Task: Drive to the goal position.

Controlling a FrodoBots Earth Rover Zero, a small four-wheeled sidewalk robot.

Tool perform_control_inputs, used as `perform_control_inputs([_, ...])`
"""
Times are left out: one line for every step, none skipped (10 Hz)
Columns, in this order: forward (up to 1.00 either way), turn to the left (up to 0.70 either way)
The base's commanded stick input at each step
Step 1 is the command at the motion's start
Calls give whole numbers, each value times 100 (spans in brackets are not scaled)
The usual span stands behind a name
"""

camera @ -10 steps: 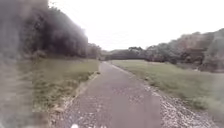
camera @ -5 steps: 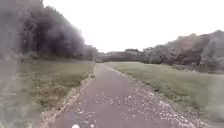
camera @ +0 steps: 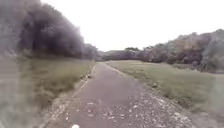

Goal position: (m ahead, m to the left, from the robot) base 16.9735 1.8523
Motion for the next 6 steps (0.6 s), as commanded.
perform_control_inputs([85,1])
perform_control_inputs([85,1])
perform_control_inputs([85,1])
perform_control_inputs([85,1])
perform_control_inputs([85,1])
perform_control_inputs([85,1])
